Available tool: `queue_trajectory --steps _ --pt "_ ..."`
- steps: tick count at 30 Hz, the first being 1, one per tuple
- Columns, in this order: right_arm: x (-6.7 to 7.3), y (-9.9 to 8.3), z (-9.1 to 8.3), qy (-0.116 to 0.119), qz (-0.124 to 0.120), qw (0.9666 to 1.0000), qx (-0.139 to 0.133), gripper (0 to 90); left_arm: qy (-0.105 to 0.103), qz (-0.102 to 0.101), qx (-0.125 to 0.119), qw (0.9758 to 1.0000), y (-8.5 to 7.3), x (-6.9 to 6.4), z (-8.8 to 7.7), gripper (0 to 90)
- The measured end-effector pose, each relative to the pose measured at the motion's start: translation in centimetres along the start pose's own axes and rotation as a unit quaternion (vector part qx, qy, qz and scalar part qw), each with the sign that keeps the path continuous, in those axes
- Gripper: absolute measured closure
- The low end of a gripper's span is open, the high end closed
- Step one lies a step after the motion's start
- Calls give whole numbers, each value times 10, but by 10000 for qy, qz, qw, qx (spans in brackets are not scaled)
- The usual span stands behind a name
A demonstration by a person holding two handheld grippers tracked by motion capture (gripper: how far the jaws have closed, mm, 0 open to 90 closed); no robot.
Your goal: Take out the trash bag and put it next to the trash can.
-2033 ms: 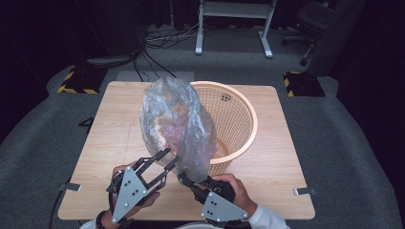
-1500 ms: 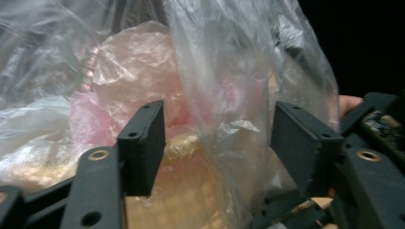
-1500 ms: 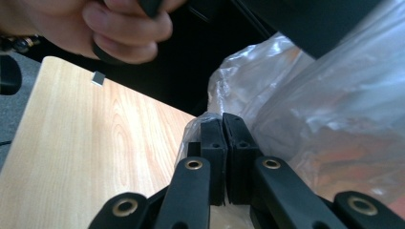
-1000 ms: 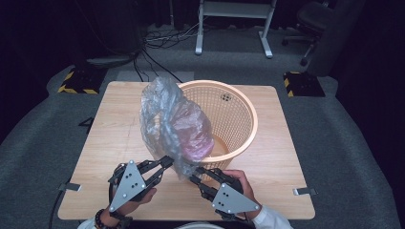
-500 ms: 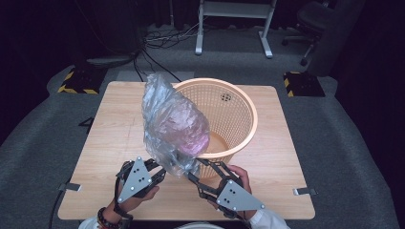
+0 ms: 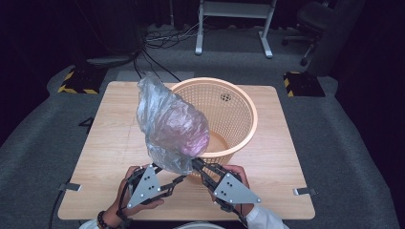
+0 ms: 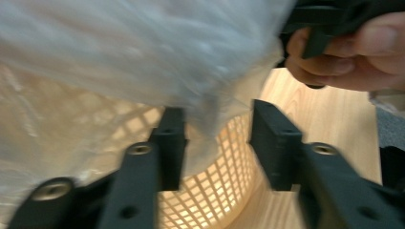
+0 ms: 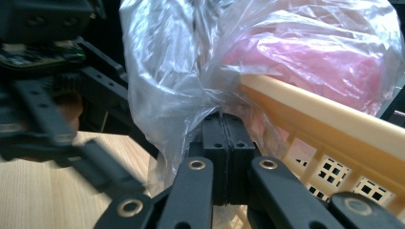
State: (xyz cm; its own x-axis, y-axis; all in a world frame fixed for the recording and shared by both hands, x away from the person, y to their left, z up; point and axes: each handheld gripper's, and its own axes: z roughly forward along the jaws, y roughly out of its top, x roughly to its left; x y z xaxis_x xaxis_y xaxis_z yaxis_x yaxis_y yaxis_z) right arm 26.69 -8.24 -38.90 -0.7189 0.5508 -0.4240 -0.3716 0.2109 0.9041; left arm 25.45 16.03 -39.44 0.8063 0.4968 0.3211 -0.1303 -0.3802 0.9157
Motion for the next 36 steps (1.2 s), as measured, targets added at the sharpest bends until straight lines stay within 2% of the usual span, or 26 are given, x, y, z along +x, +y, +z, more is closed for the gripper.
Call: queue_trajectory --steps 2,3,4,5,6,7,8,9,12,14,17,20,22,23,24,25,26,28,29,32,34,36 --pt "-1 -1 0 38 -9 10000 13 900 38 -87 -137 9999 0 0 -6 380" --pt "-1 -1 1 38 -20 10000 33 900 129 -193 -236 9995 0 1 -10 327" --pt "0 -1 1 67 -11 10000 49 900 210 -291 -413 9985 1 3 -15 309" --pt "0 -2 2 79 -29 9999 56 900 379 -502 -660 9958 3 5 -21 300" --pt "1 -2 2 66 -85 9999 74 900 562 -608 -756 9937 6 8 -24 272" --pt "2 -2 3 69 -108 9999 79 900 627 -774 -820 9916 9 11 -26 248" --pt "3 -2 4 93 -135 9998 95 900 647 -871 -863 9903 12 15 -28 229" --pt "4 -2 4 109 -164 9998 104 900 765 -951 -875 9887 15 19 -29 213" --pt "7 -3 5 186 -319 9992 143 900 1040 -837 -889 9870 23 20 -26 192" --pt "11 -3 6 257 -512 9982 185 900 953 -875 -814 9883 27 24 -20 178" --pt "17 -4 7 407 -715 9964 221 900 763 -1057 -517 9901 28 29 -9 154" --pt "22 -6 8 479 -965 9939 241 900 753 -1142 -261 9903 28 32 -3 157" --pt "25 -6 9 558 -1048 9926 259 900 781 -1206 -212 9894 26 32 -1 164" --pt "26 -7 9 557 -1076 9922 279 900 815 -1207 -104 9893 25 32 0 189" --pt "27 -7 9 593 -1092 9918 287 900 967 -1077 115 9894 24 32 3 245" --pt "27 -7 9 593 -1092 9918 287 900 967 -1077 115 9894 24 32 3 359" --pt "29 -7 9 638 -1128 9912 281 900 946 -1037 94 9901 23 32 3 359" --pt "30 -8 9 644 -1105 9914 290 900 924 -949 163 9911 22 33 4 451" --pt "29 -8 9 628 -1123 9913 281 900 860 -952 155 9916 22 33 5 501" --pt "26 -11 8 573 -991 9930 294 895 883 -849 153 9924 19 35 5 702" --pt "23 -12 6 572 -857 9942 291 885 911 -846 106 9922 17 37 6 754" --pt "22 -14 4 538 -860 9944 301 857 1033 -829 131 9911 14 39 6 828"
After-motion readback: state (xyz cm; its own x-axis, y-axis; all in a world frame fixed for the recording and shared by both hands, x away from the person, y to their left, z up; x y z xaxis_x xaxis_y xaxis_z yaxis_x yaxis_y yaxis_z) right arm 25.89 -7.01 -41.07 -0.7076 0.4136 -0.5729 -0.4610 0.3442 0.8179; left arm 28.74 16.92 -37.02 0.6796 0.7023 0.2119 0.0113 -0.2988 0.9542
